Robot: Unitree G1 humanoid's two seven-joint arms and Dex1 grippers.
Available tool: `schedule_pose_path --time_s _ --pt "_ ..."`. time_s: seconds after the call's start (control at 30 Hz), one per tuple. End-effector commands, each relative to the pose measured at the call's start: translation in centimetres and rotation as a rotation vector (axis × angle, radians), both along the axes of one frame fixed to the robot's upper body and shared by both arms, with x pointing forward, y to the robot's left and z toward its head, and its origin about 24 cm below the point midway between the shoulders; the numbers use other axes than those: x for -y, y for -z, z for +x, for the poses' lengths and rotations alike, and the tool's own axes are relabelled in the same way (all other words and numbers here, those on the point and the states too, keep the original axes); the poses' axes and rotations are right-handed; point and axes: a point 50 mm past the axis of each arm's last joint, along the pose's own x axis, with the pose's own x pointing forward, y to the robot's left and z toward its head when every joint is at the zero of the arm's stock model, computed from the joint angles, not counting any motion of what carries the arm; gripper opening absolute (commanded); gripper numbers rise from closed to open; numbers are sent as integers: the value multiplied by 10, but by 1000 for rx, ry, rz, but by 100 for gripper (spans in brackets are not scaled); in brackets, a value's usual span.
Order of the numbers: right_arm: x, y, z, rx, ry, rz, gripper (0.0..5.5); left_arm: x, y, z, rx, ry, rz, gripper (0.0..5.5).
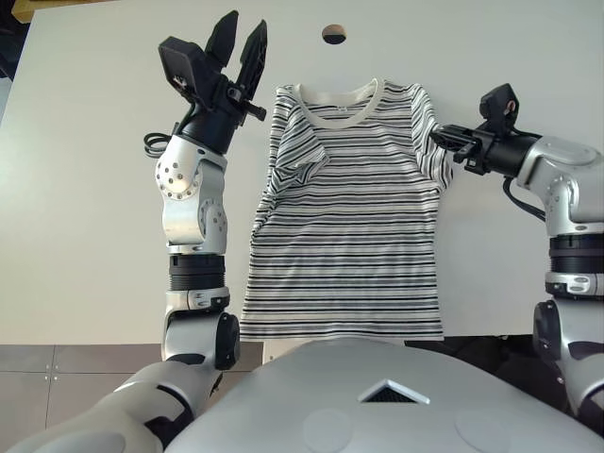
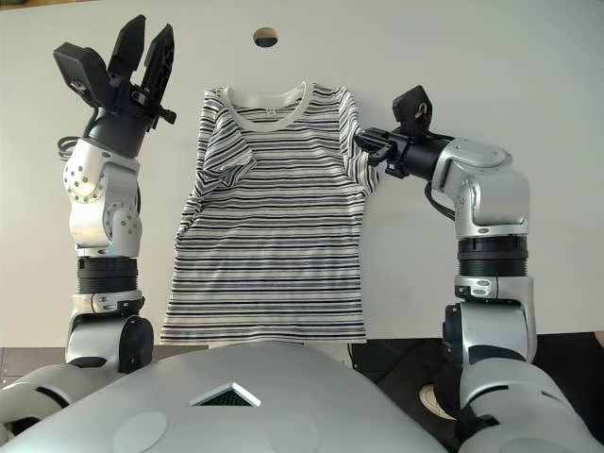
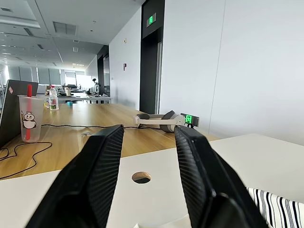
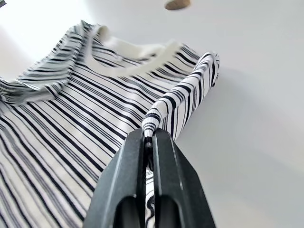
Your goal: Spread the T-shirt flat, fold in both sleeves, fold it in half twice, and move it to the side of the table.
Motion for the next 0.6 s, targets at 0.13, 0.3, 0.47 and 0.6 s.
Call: schedule_pose_path --time_s 0.13,0.3,0.47,0.6 --pt "-28 -20 2 41 -68 43 13 5 0 3 -11 5 -21 201" --pt "-48 -15 3 23 -94 47 13 9 0 4 -13 14 -29 201" --pt "-63 4 5 -37 -92 52 13 12 3 4 -20 16 -40 201" --pt "-72 18 10 -72 -79 65 13 14 5 5 -26 21 -46 201"
